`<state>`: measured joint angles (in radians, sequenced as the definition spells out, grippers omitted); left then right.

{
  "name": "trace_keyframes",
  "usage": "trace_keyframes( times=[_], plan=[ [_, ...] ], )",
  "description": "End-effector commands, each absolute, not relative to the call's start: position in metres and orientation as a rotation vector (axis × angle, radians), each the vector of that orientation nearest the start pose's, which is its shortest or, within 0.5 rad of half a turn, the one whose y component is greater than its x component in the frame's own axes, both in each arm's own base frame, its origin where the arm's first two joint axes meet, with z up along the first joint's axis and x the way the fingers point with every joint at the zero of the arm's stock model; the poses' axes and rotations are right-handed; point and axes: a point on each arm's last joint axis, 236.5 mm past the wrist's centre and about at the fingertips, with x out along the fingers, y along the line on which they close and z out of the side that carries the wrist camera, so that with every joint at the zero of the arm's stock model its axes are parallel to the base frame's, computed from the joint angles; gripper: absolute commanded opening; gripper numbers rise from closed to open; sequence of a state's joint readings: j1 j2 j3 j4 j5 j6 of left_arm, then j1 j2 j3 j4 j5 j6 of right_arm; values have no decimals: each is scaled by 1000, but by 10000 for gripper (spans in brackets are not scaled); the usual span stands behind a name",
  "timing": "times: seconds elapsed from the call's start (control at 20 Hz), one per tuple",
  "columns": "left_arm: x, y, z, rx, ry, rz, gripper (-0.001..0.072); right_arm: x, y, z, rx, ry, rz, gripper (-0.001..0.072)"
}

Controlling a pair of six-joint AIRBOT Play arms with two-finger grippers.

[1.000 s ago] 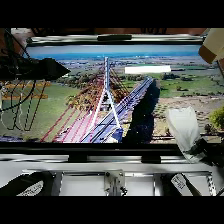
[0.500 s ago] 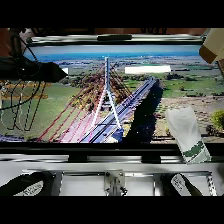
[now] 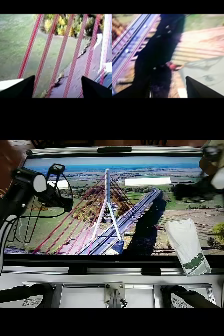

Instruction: Fold the shirts.

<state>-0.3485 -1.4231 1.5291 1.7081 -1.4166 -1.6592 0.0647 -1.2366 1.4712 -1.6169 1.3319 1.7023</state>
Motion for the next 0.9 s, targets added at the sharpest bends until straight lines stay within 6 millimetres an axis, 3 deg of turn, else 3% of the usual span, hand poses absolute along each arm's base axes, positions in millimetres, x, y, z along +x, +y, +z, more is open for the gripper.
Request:
trace_keyframes(
  times=[0.0,0.15,0.4,0.85],
  plan=[
    [393,-100,44,307,1362,-64,720,370,85,66,38,1407,101,542],
    [400,-105,47,303,1320,-79,720,368,97,56,42,1442,132,542],
    [403,-120,40,319,1290,-117,720,368,97,57,41,1442,132,542],
    [396,-120,30,350,1316,-133,720,368,97,57,41,1442,132,542]
  ],
)
